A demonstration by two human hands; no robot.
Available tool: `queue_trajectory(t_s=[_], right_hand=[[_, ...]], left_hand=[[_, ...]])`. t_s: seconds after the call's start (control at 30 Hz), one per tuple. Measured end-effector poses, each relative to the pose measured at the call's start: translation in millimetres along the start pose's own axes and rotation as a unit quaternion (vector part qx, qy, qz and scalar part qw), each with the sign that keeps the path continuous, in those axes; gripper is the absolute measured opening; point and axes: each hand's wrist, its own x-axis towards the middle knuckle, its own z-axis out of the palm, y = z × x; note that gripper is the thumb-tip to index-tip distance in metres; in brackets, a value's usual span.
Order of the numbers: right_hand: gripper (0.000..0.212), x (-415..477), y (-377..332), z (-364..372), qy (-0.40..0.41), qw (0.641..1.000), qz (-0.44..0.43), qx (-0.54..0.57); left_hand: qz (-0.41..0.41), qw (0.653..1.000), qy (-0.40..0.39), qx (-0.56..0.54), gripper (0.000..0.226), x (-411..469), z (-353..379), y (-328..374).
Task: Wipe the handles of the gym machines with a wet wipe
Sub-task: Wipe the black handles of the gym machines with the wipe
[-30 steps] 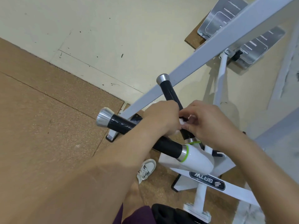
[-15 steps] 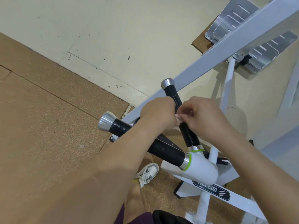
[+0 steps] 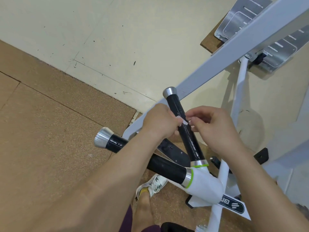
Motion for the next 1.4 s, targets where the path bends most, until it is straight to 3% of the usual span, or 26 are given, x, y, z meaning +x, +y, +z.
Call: queue_trajectory(t_s=[0.2, 0.33, 0.4, 0.53, 0.63, 0.87, 0.93, 1.03, 1.13, 1.27, 1.4], right_hand=[[0.022, -5.8, 7.8, -0.7, 0.009, 0.996, 0.061, 0.067], [0.022, -8.8, 10.1, -3.1, 0.003, 0.996, 0.054, 0.07], [0.022, -10.2, 11.4, -2.7, 0.003, 0.995, 0.06, 0.078], [0.022, -10.4, 15.3, -2.2, 0.011, 0.993, 0.075, 0.094], [0.022, -11.4, 16.9, -0.2, 0.014, 0.992, 0.077, 0.102], [0.021, -15.2, 16.3, -1.5, 0.022, 0.991, 0.074, 0.11], [0.02, -16.4, 18.0, -2.6, 0.023, 0.991, 0.072, 0.111], [0.022, -17.6, 22.1, -2.8, 0.021, 0.991, 0.078, 0.106], [0.021, -21.1, 27.2, -4.8, 0.012, 0.991, 0.089, 0.103], [0.02, -27.6, 33.6, -11.6, 0.005, 0.988, 0.11, 0.108], [0.022, -33.3, 32.3, -15.7, -0.009, 0.983, 0.126, 0.132]], left_hand=[[-0.043, 0.991, 0.086, -0.091, 0.018, 19.3, -4.0, 6.5], [-0.095, 0.993, -0.038, -0.051, 0.01, 14.8, -14.4, 8.4], [-0.115, 0.989, -0.051, -0.078, 0.011, 11.2, -13.3, 6.2], [-0.157, 0.972, 0.012, -0.174, 0.015, 29.0, -10.5, 12.4], [-0.178, 0.957, 0.011, -0.228, 0.015, 34.0, -10.6, 13.0], [-0.188, 0.898, 0.087, -0.388, 0.014, 52.1, -11.5, 18.0], [-0.162, 0.922, 0.095, -0.338, 0.014, 52.6, -9.8, 15.7], [-0.043, 0.988, 0.098, -0.115, 0.017, 48.5, -5.7, 6.2], [0.062, 0.989, 0.131, 0.013, 0.019, 49.2, -8.8, 2.9], [0.042, 0.987, 0.133, -0.081, 0.016, 60.7, -14.4, 7.6], [-0.011, 0.993, 0.08, -0.09, 0.015, 56.9, -11.6, 9.3]])
